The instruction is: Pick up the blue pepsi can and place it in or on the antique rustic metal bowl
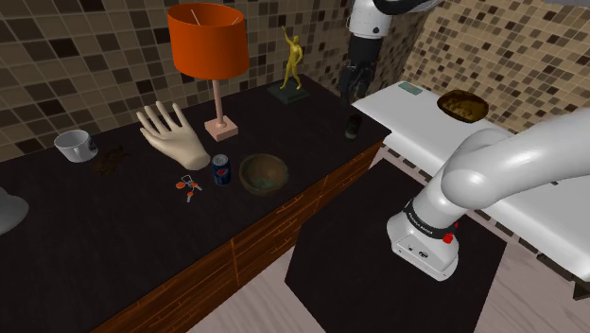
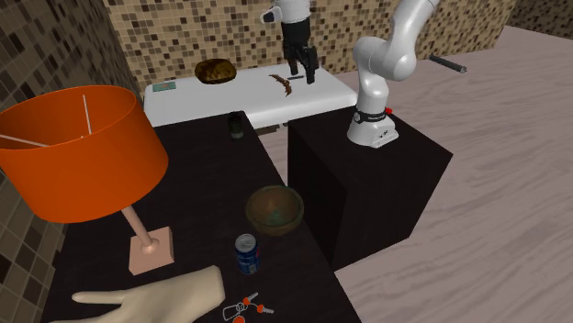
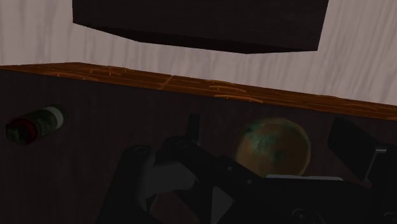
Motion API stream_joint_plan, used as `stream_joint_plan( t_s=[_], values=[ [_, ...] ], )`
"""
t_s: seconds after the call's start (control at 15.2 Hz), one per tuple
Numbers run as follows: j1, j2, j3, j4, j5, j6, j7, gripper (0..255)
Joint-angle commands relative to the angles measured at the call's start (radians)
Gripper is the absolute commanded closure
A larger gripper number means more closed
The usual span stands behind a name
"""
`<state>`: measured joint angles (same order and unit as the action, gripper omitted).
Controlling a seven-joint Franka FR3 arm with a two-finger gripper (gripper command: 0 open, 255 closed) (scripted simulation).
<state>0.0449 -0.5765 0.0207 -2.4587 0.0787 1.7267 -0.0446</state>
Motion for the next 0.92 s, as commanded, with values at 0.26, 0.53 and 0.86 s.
stream_joint_plan(
  t_s=[0.26,0.53,0.86],
  values=[
    [0.034,0.181,0.073,0.023,0.042,0.173,0.089,0],
    [0.051,0.319,0.115,0.068,0.051,0.275,0.147,0],
    [0.072,0.503,0.157,0.155,0.039,0.383,0.224,0]
  ],
)
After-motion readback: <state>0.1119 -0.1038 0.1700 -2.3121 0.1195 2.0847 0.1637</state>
